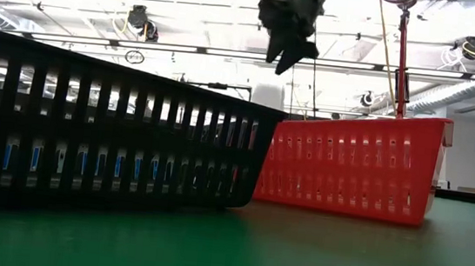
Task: Stack baskets by color
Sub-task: Stack the middle blue bin on the top blue bin
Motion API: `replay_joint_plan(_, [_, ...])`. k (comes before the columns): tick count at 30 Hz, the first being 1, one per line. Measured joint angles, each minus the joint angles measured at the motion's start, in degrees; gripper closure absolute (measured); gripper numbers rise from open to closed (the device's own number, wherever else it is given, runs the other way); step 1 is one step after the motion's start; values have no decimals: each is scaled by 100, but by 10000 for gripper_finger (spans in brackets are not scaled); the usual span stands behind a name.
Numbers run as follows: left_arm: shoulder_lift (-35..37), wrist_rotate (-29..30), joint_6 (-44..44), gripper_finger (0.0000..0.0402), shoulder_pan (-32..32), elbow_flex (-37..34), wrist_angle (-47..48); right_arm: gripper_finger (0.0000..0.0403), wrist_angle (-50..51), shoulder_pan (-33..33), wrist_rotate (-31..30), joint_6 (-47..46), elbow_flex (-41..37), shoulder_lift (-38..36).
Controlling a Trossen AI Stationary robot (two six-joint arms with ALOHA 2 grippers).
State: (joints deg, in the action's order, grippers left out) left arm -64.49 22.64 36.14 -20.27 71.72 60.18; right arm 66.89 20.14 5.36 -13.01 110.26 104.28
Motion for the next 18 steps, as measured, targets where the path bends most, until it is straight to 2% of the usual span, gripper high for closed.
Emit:
replay_joint_plan(7, [0, 0, 86, 396, 0, 0, 4, 201, 44, -187, -89, -128, -386, -231])
replay_joint_plan(11, [0, 0, 199, 396, 0, 0, 13, 226, -275, -280, -26, -416, -1311, -604])
replay_joint_plan(18, [0, 0, 159, 396, 0, 0, 17, 288, -1970, -212, 579, -969, -3180, -1357])
